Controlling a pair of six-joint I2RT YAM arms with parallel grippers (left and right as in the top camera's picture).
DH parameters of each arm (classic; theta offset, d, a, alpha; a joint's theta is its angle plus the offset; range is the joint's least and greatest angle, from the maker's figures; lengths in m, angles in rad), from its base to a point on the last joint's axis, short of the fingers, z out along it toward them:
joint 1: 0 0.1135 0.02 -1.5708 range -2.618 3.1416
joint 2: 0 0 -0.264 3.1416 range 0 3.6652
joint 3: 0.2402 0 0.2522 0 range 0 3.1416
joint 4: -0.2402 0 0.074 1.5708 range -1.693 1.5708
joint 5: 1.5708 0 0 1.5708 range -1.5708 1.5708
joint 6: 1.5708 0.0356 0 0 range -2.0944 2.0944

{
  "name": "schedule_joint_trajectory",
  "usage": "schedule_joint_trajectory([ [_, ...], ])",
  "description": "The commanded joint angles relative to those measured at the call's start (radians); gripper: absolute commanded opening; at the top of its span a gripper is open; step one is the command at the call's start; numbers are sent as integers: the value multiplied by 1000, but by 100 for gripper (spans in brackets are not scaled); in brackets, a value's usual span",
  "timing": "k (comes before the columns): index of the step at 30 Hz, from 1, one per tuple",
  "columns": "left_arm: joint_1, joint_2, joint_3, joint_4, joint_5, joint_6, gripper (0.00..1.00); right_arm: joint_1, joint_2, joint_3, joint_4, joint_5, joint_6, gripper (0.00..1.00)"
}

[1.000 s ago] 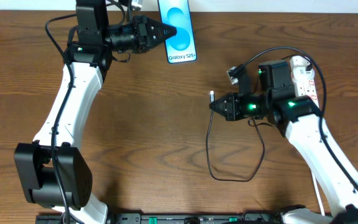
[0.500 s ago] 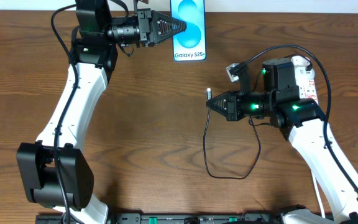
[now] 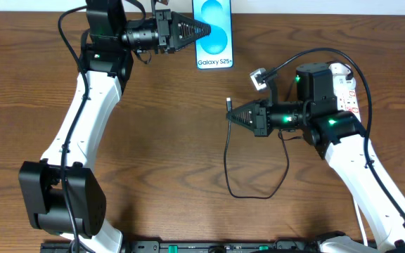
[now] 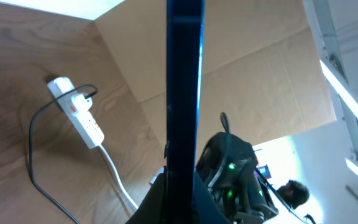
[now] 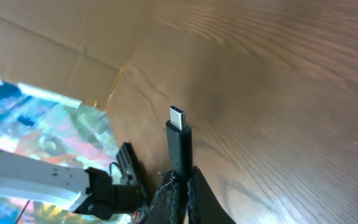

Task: Plug charger to phone and switch on socket
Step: 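Move the USB-C plug toward the phone's bottom port, left gripper holding phone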

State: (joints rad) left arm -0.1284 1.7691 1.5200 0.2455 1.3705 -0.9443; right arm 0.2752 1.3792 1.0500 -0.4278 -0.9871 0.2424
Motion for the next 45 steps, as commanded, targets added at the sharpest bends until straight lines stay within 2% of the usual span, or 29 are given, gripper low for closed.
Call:
schedule_joint_trajectory([
  [1,-2,-24,21,-62,-48,5,7,22,-5,14,60,-96,51,1],
  [6,-2,-24,21,-72,-49,8,7,49,-5,14,96,-89,82,1],
  [9,-2,-24,21,-72,-39,34,7,50,-5,14,148,-90,172,1],
  [15,-2,-24,21,-72,0,53,7,50,-5,14,204,-58,195,1],
  [22,-14,-24,21,-72,10,53,7,56,-5,14,277,-11,302,1],
  [45,-28,-24,21,-72,32,94,7,51,-5,14,368,-11,371,1],
])
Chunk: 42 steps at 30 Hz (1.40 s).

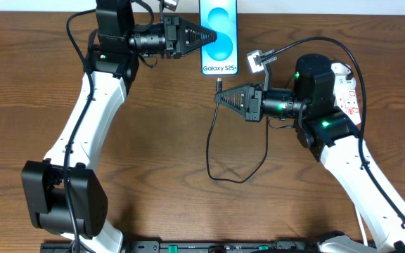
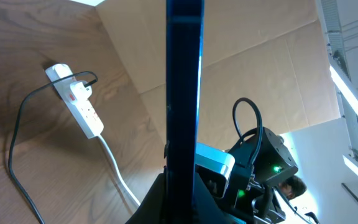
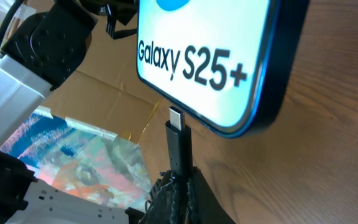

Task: Plug charger to phone and switch on socket
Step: 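Move the USB-C plug toward the phone's bottom port, left gripper holding phone, then push the USB-C plug up into the phone's bottom port with the right gripper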

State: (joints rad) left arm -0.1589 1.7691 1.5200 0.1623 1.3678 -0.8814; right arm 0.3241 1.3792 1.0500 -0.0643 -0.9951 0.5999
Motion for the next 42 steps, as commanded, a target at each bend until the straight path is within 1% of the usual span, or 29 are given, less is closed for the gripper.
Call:
schedule_joint_trajectory([
  [1,2,-24,21,11,35,31,7,2,-5,14,4,-1,13,1],
  [15,2,-24,21,11,35,31,7,6,-5,14,-6,47,13,2],
  [27,2,-24,21,11,28,43,7,44,-5,14,-3,96,17,1],
  [31,2,-24,21,11,26,85,7,44,-5,15,-3,96,17,2],
  [42,2,-24,21,10,9,97,7,44,-5,15,-7,106,13,1],
])
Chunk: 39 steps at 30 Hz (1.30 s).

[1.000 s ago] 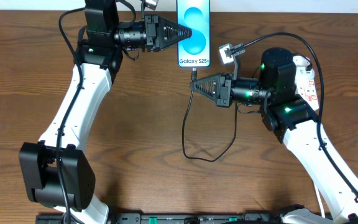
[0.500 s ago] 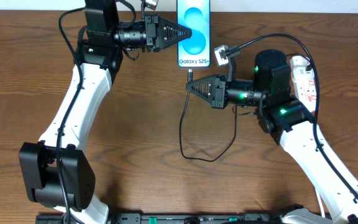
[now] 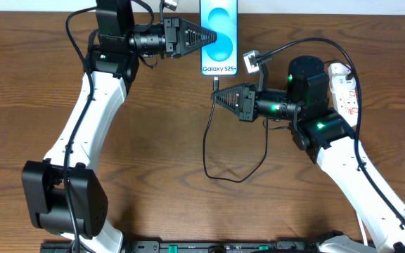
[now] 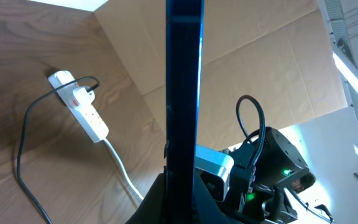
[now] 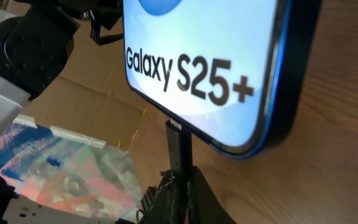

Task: Plug charger to phone and switch on socket
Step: 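Push the USB-C plug up into the phone's bottom port with the right gripper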

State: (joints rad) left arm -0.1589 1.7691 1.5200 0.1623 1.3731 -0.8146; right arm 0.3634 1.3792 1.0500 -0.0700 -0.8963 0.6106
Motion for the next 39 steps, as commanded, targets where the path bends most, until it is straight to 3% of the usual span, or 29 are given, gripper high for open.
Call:
schedule_joint_trajectory([
  [1,2,-24,21,10,3,38,7,5,-5,15,-1,8,2,2],
  [12,2,-24,21,10,-4,40,7,5,-26,24,-59,60,-63,2],
  [19,2,-24,21,10,-6,40,7,5,-32,121,-261,146,-164,2],
  [39,2,-24,21,-5,-16,40,7,76,-32,146,-288,267,-179,1],
])
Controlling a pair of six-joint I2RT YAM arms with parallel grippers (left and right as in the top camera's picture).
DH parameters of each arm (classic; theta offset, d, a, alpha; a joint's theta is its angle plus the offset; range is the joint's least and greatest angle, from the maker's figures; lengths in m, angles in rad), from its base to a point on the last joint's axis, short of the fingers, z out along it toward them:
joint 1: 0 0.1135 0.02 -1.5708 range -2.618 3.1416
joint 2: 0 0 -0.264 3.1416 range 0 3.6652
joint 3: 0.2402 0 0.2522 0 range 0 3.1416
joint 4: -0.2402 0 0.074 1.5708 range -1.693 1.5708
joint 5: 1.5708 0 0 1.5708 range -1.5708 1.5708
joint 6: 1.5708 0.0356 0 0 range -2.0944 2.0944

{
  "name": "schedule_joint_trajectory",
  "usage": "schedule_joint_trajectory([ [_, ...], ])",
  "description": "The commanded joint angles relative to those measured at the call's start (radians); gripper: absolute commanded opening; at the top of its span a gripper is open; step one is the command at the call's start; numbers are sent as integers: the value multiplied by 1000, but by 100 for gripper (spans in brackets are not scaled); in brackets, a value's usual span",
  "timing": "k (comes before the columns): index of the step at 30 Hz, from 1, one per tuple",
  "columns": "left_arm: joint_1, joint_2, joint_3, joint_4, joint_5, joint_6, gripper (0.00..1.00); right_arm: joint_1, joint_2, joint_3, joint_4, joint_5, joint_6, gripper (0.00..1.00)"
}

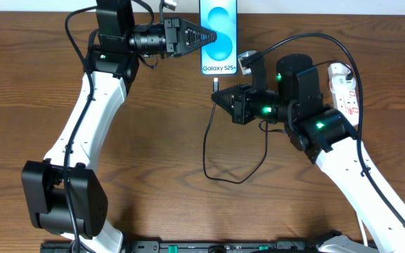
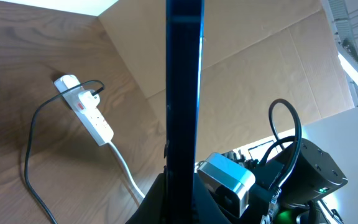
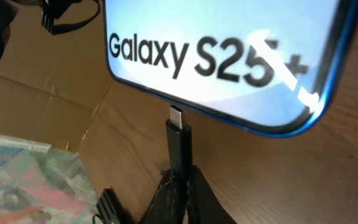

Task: Plug charger to phone and switch on socket
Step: 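Push the USB-C plug up into the phone's bottom port with the right gripper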

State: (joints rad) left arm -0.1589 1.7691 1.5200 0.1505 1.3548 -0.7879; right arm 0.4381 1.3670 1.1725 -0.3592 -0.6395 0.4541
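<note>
The phone (image 1: 218,36), blue-edged with a lit "Galaxy S25+" screen, is at the table's far edge, with my left gripper (image 1: 204,36) shut on its left side. Seen edge-on in the left wrist view, the phone (image 2: 184,87) rises between the fingers. My right gripper (image 1: 219,95) is shut on the black USB-C plug (image 1: 218,85). In the right wrist view the plug (image 3: 178,127) has its silver tip just below the phone's (image 3: 229,56) bottom edge, a small gap between them. The white power strip (image 1: 346,88) with a plug in it lies at the right.
The black charger cable (image 1: 220,161) loops over the table's middle from the plug to the strip. Behind the right gripper sits the right wrist camera (image 1: 246,62). A white lead (image 2: 124,171) runs from the power strip (image 2: 92,115). Cardboard lies beyond the table.
My right gripper has turned and drawn back slightly. The plug's tip, which was hidden behind the phone's bottom edge, now shows just below that edge. The left gripper and phone stay put.
First the right gripper held the plug well below and right of the phone, which the left gripper held at the far edge. Then phone and plug stood close together, tip under the bottom edge. Then the tip was behind the edge; now it is just clear.
</note>
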Motion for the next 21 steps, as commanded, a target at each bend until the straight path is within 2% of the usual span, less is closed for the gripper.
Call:
schedule_joint_trajectory([
  [1,2,-24,21,7,3,14,7,1,-19,24,1,10,-23,1],
  [21,2,-24,21,8,2,29,7,-20,-20,26,6,0,-21,1],
])
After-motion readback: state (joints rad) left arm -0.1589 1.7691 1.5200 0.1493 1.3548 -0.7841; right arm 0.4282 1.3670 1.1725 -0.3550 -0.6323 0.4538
